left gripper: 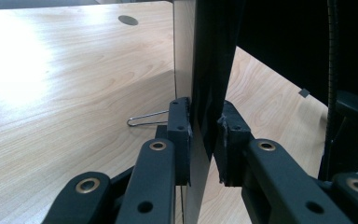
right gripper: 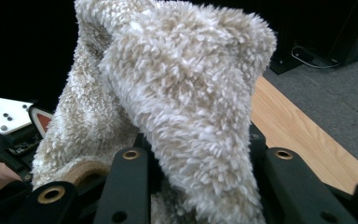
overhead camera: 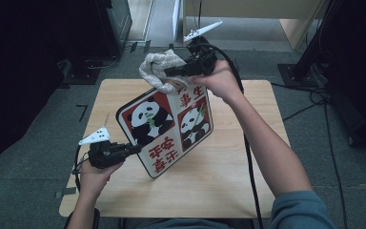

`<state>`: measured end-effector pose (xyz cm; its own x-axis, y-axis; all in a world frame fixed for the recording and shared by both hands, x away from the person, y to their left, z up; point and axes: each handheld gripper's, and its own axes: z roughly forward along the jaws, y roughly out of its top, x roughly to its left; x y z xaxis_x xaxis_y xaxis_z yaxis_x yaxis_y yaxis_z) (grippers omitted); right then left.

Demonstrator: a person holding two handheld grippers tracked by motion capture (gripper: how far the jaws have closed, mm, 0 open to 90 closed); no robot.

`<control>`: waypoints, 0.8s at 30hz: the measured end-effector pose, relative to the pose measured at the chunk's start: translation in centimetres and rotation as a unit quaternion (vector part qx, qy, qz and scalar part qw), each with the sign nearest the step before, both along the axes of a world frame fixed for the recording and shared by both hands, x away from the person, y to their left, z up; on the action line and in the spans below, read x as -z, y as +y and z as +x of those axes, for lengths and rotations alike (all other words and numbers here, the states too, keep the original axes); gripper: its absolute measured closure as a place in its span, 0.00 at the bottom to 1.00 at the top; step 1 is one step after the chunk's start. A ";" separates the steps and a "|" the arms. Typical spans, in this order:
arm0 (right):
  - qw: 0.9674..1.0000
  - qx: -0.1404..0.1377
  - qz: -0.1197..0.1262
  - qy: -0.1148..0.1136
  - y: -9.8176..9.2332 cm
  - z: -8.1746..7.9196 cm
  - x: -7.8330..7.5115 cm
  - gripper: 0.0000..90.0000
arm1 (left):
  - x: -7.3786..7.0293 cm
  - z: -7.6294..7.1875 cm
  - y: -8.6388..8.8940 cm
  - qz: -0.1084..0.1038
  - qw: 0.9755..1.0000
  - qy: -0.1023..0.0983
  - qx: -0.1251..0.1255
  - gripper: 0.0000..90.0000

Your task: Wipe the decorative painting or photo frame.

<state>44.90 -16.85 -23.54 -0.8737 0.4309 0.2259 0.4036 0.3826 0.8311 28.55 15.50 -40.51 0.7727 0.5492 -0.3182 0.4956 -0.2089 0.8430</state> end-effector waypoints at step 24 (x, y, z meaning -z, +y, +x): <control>0.999 0.036 -0.004 0.000 -2.6 1.1 0.0 0.73 | 0.0 0.0 0.1 -0.002 1.000 0.001 -0.001 0.87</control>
